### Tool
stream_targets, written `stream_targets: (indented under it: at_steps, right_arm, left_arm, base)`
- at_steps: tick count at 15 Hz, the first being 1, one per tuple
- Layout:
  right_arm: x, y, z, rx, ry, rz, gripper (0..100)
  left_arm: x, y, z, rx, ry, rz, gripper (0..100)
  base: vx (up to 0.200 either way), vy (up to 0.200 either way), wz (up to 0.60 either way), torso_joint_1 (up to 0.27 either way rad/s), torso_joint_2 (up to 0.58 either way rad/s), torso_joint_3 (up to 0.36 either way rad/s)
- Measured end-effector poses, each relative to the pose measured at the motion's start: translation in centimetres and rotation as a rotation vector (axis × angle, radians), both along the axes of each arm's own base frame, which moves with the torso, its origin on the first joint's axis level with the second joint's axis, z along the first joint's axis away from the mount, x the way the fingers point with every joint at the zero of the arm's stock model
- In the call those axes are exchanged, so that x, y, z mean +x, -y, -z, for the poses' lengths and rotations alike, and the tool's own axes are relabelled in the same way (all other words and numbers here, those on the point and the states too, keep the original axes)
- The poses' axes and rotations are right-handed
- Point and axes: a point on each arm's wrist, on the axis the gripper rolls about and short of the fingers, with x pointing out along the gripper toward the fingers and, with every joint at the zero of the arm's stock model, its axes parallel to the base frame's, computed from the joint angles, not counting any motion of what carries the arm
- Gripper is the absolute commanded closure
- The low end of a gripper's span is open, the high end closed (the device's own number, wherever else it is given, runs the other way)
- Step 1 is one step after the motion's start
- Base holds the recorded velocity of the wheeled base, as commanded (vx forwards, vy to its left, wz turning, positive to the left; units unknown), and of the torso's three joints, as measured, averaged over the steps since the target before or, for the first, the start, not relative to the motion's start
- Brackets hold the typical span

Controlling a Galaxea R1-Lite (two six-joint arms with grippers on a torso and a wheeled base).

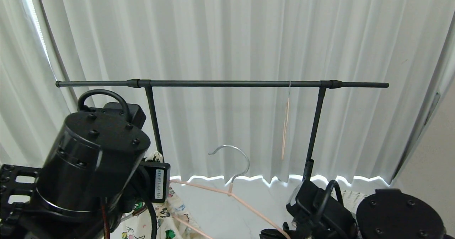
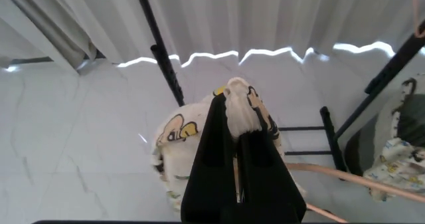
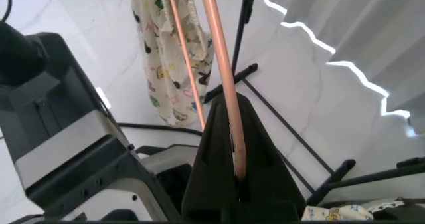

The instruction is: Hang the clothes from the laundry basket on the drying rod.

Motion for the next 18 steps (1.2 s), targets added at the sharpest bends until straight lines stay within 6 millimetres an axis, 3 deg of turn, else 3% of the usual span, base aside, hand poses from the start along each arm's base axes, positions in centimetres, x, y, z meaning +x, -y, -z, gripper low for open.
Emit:
stream_targets:
  at_steps: [4,10,14,18]
  right_arm:
    - [0.0,-2.9,0.2,0.024,-0.013,0.002,100]
    - [-0.5,-6.1,0.7,0.048,-0.036,0.066,100]
    - [-0.6,-5.8,1.0,0.033,-0.016,0.135,100]
    - [-0.9,-3.8,0.1,0.044,0.025,0.209,100]
  left_arm:
    - [-1.2,1.8,-1.1,-0.123,0.065,0.129,100]
    - [-1.6,1.9,-1.7,-0.149,0.080,0.153,100]
    - [-1.1,0.9,-1.4,-0.138,0.077,0.104,100]
    - [-0.1,-1.1,0.8,-0.034,0.030,0.025,100]
  base:
    - [0.000,0.000,0.00,0.000,0.00,0.000]
    - [0.000,0.000,0.00,0.000,0.00,0.000]
    - [0.000,0.000,0.00,0.000,0.00,0.000]
    - [0.000,0.000,0.00,0.000,0.00,0.000]
